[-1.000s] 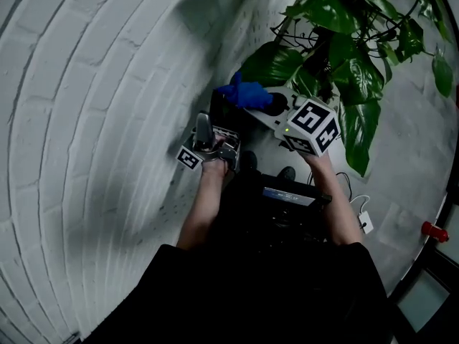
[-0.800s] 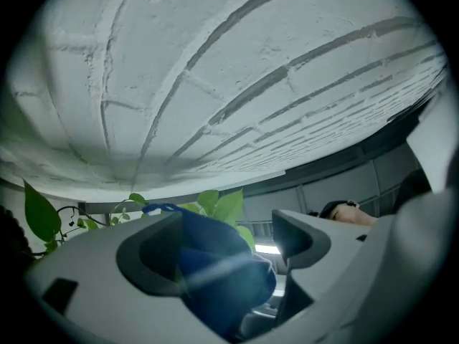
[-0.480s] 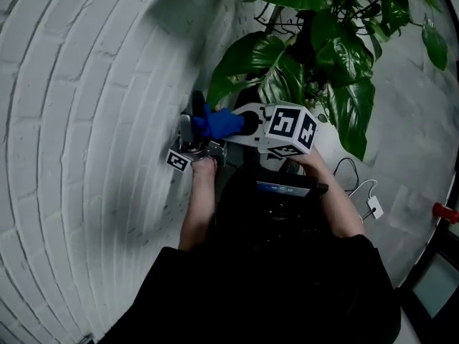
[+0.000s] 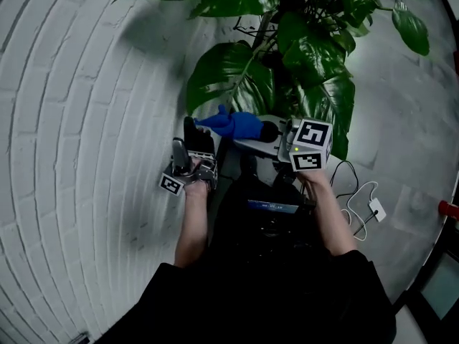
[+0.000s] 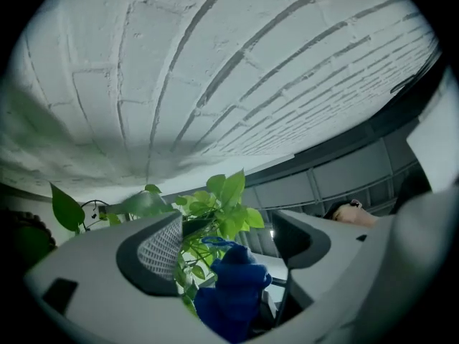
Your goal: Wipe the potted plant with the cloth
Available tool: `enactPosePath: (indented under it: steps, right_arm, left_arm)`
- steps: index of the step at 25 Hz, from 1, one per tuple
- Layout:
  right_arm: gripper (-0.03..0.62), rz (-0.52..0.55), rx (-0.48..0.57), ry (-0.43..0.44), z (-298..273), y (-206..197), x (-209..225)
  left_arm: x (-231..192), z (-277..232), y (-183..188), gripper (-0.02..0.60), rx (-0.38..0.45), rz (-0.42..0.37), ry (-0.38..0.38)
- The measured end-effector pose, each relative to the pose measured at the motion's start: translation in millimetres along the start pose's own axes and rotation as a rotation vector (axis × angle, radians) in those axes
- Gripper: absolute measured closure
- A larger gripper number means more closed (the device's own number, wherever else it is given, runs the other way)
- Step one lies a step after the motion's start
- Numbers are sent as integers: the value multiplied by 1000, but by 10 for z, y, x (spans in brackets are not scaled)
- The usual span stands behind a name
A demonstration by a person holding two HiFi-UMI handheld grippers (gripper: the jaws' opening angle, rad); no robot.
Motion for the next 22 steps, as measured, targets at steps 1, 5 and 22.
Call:
enactPosePath:
  steps: [1, 5, 22]
  right_arm:
    - [487, -15, 25, -3, 100, 3, -34]
    - [487, -62, 106, -25, 487, -24, -142]
    - [487, -29, 373, -543, 2098, 100, -894]
  left_arm:
    - [25, 15, -86, 170, -5, -1, 11]
    - [111, 68, -409, 170, -27, 9, 34]
    - [322, -20, -1520, 170, -292, 296, -108]
Point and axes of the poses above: the fingertips, and each gripper's own axes: z backward along the fingers, x to its right, y out of its top, the point moved 1 cm from there along z, backward along the fingers, and after that the axes turned 12 degrees about z, right-handed, at the moved point
